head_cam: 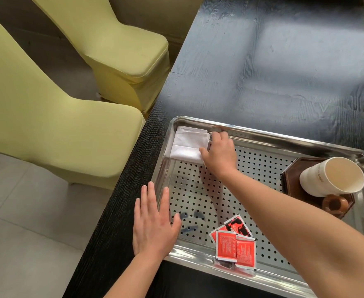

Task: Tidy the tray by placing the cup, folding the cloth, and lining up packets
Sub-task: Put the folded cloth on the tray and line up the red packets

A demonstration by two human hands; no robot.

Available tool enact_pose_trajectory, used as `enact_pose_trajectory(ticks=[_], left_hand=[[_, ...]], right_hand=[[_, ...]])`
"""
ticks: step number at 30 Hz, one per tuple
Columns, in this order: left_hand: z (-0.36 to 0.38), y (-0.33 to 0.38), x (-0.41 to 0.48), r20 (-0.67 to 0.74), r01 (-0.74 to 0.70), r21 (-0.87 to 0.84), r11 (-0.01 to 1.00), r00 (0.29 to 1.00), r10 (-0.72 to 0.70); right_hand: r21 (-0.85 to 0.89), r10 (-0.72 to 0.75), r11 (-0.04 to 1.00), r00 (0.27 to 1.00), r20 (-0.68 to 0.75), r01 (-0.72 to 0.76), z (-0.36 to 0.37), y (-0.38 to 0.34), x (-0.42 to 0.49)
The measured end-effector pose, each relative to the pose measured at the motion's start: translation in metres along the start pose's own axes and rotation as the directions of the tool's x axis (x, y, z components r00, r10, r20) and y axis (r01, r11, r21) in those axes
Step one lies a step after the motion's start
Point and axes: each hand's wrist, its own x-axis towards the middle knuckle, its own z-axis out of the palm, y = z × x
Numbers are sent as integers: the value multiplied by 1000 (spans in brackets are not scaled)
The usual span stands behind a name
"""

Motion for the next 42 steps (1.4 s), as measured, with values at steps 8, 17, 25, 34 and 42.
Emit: enact_pose_trajectory(ticks=[8,17,25,34,42], left_hand=[[2,0,0,-14,1,-12,1000,1000,-2],[4,-1,0,-14,4,-14,1000,1000,-4],[8,-1,0,-24,6,-17,1000,1000,-6],[11,-3,1,-20,13,-10,1000,1000,-13],[10,-2,2,-30,0,2,1000,1000,0]], right_hand=[[-248,-297,893,907,297,374,16,6,0],[-253,-262,914,939,224,316,17,-13,1],[-273,-391,816,834,388,510,34,-31,11],[-285,-429,800,835,346,529,39,-32,9],[-299,-458,754,795,397,584,48,-13,-12]])
